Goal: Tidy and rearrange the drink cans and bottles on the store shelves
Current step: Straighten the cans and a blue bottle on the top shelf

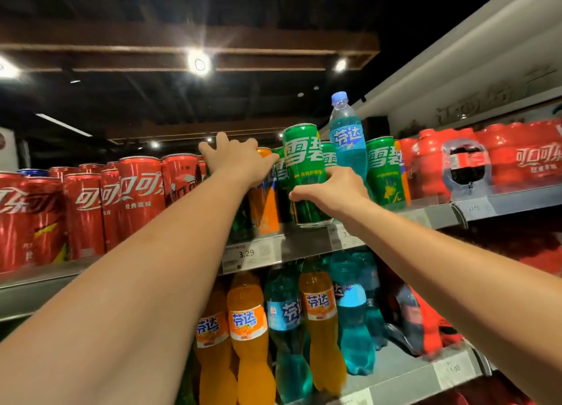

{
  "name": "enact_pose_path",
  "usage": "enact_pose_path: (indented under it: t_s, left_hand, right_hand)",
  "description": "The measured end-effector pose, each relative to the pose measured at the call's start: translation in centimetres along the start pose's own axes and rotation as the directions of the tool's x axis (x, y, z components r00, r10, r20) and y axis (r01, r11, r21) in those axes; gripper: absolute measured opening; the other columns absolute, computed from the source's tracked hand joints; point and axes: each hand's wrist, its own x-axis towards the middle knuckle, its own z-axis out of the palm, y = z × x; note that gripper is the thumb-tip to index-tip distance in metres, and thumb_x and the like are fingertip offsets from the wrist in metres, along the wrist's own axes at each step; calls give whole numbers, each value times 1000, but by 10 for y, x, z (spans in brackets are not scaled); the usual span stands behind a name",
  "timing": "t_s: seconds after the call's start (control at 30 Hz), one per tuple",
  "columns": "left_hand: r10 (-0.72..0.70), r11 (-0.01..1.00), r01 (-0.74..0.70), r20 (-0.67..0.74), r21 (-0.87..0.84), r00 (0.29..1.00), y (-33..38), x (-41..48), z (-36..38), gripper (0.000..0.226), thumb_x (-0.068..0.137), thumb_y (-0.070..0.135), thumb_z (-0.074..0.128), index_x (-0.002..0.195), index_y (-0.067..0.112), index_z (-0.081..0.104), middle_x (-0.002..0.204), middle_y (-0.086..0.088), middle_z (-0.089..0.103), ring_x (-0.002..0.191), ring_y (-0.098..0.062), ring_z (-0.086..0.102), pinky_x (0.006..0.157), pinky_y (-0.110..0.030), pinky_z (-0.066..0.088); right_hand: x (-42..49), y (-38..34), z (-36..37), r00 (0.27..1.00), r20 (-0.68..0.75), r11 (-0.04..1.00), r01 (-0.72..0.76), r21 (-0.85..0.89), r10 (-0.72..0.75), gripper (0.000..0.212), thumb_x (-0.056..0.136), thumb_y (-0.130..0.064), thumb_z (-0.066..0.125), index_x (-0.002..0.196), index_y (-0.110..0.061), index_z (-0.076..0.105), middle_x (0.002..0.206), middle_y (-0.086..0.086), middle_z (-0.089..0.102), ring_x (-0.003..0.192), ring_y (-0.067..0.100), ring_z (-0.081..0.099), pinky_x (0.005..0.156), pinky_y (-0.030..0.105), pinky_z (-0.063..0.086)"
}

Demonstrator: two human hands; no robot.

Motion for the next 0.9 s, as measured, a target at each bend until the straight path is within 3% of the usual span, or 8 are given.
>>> enact_pose_path:
  t_s: [0.2, 0.47, 0.6, 0.7, 0.9]
  left_hand:
    - [-29, 999, 27, -87, -20, 996, 7, 3, 3, 61, 88, 63, 40, 131, 21, 47, 131, -15, 51, 132, -33, 32, 107, -55, 16]
    - [-81, 981, 53, -140, -188, 987, 8, 11, 5, 38, 84, 53, 53, 99, 18, 57, 103, -9, 64, 111, -33, 52, 105, -56, 20]
    - [-88, 952, 31, -174, -306, 981, 9, 9, 6, 36, 86, 51, 55, 104, 20, 55, 86, -2, 58, 103, -30, 56, 107, -54, 17]
    - [-108, 912, 19, -193, -411, 975, 8, 6, 1, 43, 85, 52, 58, 113, 20, 52, 93, -2, 58, 108, -30, 55, 108, -52, 16]
    - [-146, 810, -14, -224, -586, 963, 9, 0, -19, 51, 86, 42, 63, 128, 17, 45, 126, -10, 54, 121, -33, 46, 110, -54, 25]
  right_hand:
    - [8, 8, 6, 1000, 28, 1000, 10, 20, -11, 43, 60, -47, 81, 92, -23, 65, 89, -6, 66, 83, 12, 61, 72, 29, 50]
    - [8, 6, 9, 999, 27, 999, 40, 36, -41, 47, 59, -50, 80, 95, -22, 66, 91, -5, 67, 85, 13, 61, 75, 32, 51]
    - [6, 5, 7, 999, 20, 999, 36, 38, -36, 47, 59, -49, 80, 95, -22, 66, 92, -5, 67, 87, 14, 62, 80, 34, 53]
    - [4, 3, 2, 999, 11, 998, 33, 54, -34, 40, 59, -44, 81, 90, -23, 65, 88, -6, 67, 86, 14, 63, 81, 36, 54]
    - [2, 1, -3, 1000, 11, 995, 19, 101, -20, 31, 64, -39, 81, 84, -22, 66, 84, -5, 67, 82, 12, 62, 77, 32, 53]
